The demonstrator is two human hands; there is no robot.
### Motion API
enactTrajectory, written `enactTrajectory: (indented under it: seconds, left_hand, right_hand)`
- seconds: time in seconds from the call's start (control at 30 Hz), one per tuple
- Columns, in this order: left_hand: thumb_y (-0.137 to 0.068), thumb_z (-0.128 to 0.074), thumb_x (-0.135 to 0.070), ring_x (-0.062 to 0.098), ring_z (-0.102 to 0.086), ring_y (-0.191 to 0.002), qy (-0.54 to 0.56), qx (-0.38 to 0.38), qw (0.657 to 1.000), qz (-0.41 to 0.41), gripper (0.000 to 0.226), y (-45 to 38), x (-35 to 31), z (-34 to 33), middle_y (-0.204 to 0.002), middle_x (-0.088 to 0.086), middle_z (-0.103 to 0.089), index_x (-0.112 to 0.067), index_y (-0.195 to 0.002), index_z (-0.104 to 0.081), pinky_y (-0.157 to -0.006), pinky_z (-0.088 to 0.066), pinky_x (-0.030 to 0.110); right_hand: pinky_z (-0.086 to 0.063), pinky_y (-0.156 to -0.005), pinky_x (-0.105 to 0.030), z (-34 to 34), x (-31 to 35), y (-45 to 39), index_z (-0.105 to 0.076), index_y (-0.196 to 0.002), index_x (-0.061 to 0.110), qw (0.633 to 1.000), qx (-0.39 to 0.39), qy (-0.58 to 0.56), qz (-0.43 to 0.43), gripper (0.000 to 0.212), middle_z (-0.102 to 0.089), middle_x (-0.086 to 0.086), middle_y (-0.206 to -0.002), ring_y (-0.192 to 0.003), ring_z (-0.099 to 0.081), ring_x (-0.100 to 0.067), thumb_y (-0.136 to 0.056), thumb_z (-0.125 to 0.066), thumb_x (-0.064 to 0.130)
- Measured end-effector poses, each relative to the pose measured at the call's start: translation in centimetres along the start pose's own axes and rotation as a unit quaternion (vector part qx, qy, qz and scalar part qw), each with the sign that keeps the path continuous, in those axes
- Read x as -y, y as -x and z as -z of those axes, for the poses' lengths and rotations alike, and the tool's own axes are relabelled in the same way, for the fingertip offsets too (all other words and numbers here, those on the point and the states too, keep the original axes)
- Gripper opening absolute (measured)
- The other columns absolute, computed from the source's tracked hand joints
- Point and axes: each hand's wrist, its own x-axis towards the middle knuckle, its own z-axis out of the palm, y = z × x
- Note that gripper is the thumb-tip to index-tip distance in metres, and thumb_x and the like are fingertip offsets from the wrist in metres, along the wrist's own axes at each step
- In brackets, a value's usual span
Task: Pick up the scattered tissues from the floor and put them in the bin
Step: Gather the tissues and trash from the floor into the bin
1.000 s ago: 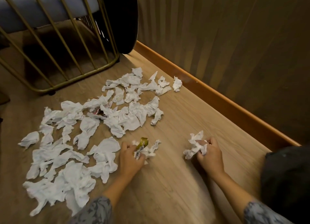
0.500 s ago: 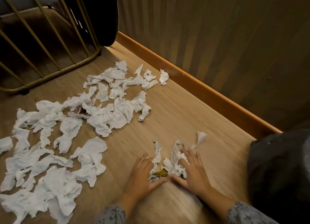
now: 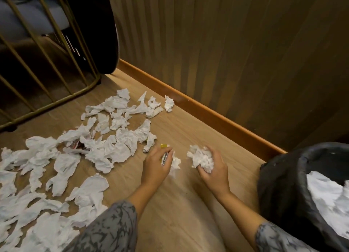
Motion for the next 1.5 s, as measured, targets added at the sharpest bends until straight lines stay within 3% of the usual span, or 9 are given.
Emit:
enactTrajectory:
  seconds: [0.17,0.4,0.57,0.73,0.83,0.9,1.1,1.27,1.5]
  left_hand:
    - [-0.093,-0.060,-0.033,0.006,-0.060,-0.089,0.025,0.015,0.995,-0.095,0.022,-5.8,-7.6,1.5,-0.098,-0.002,-0.065,-0.023,-0.109,-0.071,-0.073,-0.048,0.015]
    - [-0.098,-0.044,-0.025,-0.001,-0.058,-0.100,0.198,-0.011,0.971,-0.133,0.028,-7.3,-16.6,-0.6,-0.105,-0.005,-0.066,-0.019,-0.110,-0.069,-0.083,-0.043,0.008]
    - [-0.098,-0.046,-0.022,0.001,-0.057,-0.109,0.329,0.058,0.942,-0.040,0.025,-5.5,-22.8,-4.8,-0.116,-0.005,-0.065,-0.025,-0.111,-0.068,-0.090,-0.044,0.013]
    - [-0.098,-0.048,-0.030,0.002,-0.053,-0.111,0.396,0.159,0.904,0.035,0.025,-1.6,-28.2,-8.3,-0.119,-0.015,-0.059,-0.028,-0.119,-0.061,-0.091,-0.045,0.018]
    - [-0.095,-0.054,-0.033,0.000,-0.052,-0.111,0.406,0.223,0.886,0.026,0.029,1.3,-30.3,-10.4,-0.121,-0.016,-0.055,-0.029,-0.123,-0.053,-0.085,-0.043,0.010]
    - [-0.093,-0.058,-0.034,0.004,-0.051,-0.117,0.393,0.265,0.880,-0.002,0.035,3.1,-30.9,-11.6,-0.126,-0.012,-0.053,-0.028,-0.127,-0.049,-0.090,-0.042,0.015]
    - [-0.088,-0.055,-0.038,0.012,-0.010,-0.145,0.273,0.419,0.863,-0.070,0.073,5.6,-30.9,-14.3,-0.159,-0.003,-0.009,-0.024,-0.149,-0.016,-0.119,-0.017,0.038]
    - [-0.084,-0.055,-0.017,0.001,-0.035,-0.125,0.357,0.348,0.866,-0.042,0.059,3.1,-31.1,-13.1,-0.146,-0.002,-0.035,-0.030,-0.138,-0.033,-0.100,-0.033,0.024]
    - [-0.093,-0.059,-0.021,0.002,-0.058,-0.107,0.138,0.322,0.919,-0.181,0.027,-5.4,-28.3,-5.7,-0.113,-0.013,-0.063,-0.027,-0.119,-0.058,-0.092,-0.049,0.024]
  right_hand:
    - [-0.048,-0.084,-0.017,4.2,5.6,-4.0,-0.063,-0.115,0.018,0.994,-0.105,-0.019,0.040,0.039,-0.062,0.002,-0.112,-0.102,-0.056,-0.006,-0.079,-0.076,0.027]
    - [-0.036,-0.085,0.000,12.3,12.2,-5.0,-0.066,-0.108,0.015,0.963,-0.261,0.011,0.070,0.028,-0.053,0.007,-0.110,-0.105,-0.048,0.015,-0.083,-0.071,0.027]
    - [-0.044,-0.087,-0.008,19.7,12.0,-1.5,-0.067,-0.110,0.010,0.937,-0.344,0.061,0.025,0.030,-0.060,-0.002,-0.115,-0.103,-0.055,-0.004,-0.089,-0.068,0.031]
    - [-0.053,-0.086,-0.038,25.2,9.3,3.4,-0.067,-0.105,0.011,0.900,-0.424,0.073,-0.067,0.036,-0.063,-0.001,-0.107,-0.100,-0.060,-0.015,-0.088,-0.064,0.043]
    - [-0.053,-0.085,-0.029,27.1,8.3,5.8,-0.065,-0.103,0.021,0.878,-0.458,0.072,-0.121,0.020,-0.062,0.003,-0.107,-0.098,-0.059,-0.007,-0.087,-0.070,0.032]
    - [-0.048,-0.085,-0.023,27.9,7.6,6.7,-0.063,-0.112,0.023,0.869,-0.455,0.067,-0.185,0.030,-0.061,0.003,-0.113,-0.103,-0.057,-0.009,-0.085,-0.072,0.032]
    - [-0.036,-0.107,-0.054,29.8,5.9,7.3,-0.052,-0.121,0.036,0.849,-0.388,0.129,-0.335,0.053,-0.050,0.001,-0.135,-0.126,-0.045,-0.024,-0.076,-0.068,0.060]
    - [-0.042,-0.094,-0.027,28.3,8.7,5.5,-0.057,-0.116,0.032,0.890,-0.372,0.043,-0.259,0.031,-0.055,0.009,-0.126,-0.119,-0.047,-0.009,-0.088,-0.068,0.035]
    - [-0.049,-0.072,-0.008,22.1,13.5,0.1,-0.067,-0.095,0.032,0.963,-0.239,0.001,-0.120,0.005,-0.065,0.021,-0.089,-0.091,-0.060,0.005,-0.091,-0.065,0.029]
